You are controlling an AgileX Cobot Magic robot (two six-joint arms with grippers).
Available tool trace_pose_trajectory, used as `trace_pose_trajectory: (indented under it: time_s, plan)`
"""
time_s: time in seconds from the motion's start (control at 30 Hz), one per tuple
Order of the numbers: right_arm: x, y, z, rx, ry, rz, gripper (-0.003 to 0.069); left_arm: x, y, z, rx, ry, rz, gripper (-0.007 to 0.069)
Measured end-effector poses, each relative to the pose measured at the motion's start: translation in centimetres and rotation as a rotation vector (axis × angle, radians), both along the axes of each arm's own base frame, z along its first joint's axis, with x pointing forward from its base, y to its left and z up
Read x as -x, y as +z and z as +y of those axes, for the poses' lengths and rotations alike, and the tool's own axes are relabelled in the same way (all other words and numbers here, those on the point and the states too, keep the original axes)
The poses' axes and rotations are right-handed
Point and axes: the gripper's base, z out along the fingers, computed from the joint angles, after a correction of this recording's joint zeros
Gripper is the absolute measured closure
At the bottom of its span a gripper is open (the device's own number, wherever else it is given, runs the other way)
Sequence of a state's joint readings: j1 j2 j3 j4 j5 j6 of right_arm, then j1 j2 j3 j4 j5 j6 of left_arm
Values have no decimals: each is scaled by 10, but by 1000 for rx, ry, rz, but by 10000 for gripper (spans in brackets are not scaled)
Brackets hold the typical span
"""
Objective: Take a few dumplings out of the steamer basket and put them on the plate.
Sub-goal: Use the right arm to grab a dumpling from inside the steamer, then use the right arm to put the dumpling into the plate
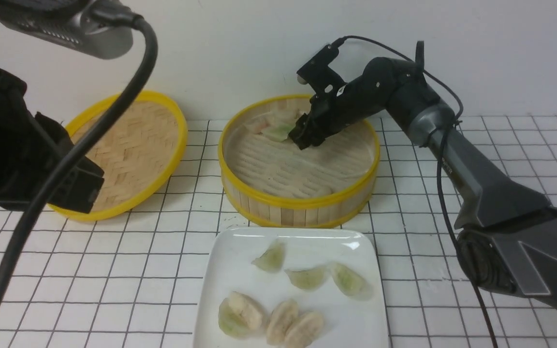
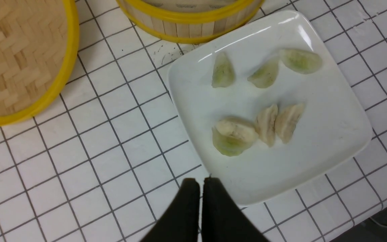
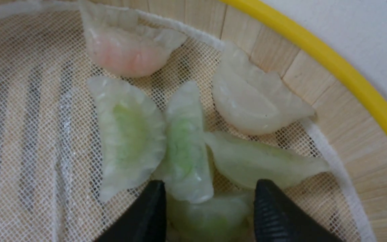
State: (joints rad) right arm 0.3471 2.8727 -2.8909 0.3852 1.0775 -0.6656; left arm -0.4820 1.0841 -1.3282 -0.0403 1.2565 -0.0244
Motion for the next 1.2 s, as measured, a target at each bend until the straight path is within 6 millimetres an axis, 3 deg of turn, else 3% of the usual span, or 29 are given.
trace_pose_trajectory:
  time_s: [0.3, 0.5, 0.67, 0.8, 0.9, 1.0, 1.1, 1.13, 1.2]
  plan:
    - [6, 19, -17, 136, -134, 76, 351, 0, 0, 0, 14, 23, 9, 631]
    - [7, 40, -25, 114, -196, 81, 351, 0, 0, 0, 14, 25, 9, 631]
    - [11, 68, -26, 50, -255, 73, 351, -1, 0, 2, -7, 39, -2, 631]
    - [22, 118, -29, -25, -304, 45, 351, -3, 0, 5, -34, 51, -17, 631]
    - [35, 152, -32, -61, -311, 46, 351, -3, 0, 6, -41, 54, -21, 631]
    - [66, 197, -40, -80, -306, 82, 351, -4, 0, 7, -56, 60, -29, 631]
    - [98, 204, -49, -54, -303, 182, 351, -4, 0, 8, -68, 65, -35, 631]
    - [104, 198, -50, -40, -303, 214, 351, -4, 0, 8, -69, 65, -36, 631]
    - [135, 200, -54, -20, -290, 277, 351, -4, 0, 8, -70, 65, -36, 631]
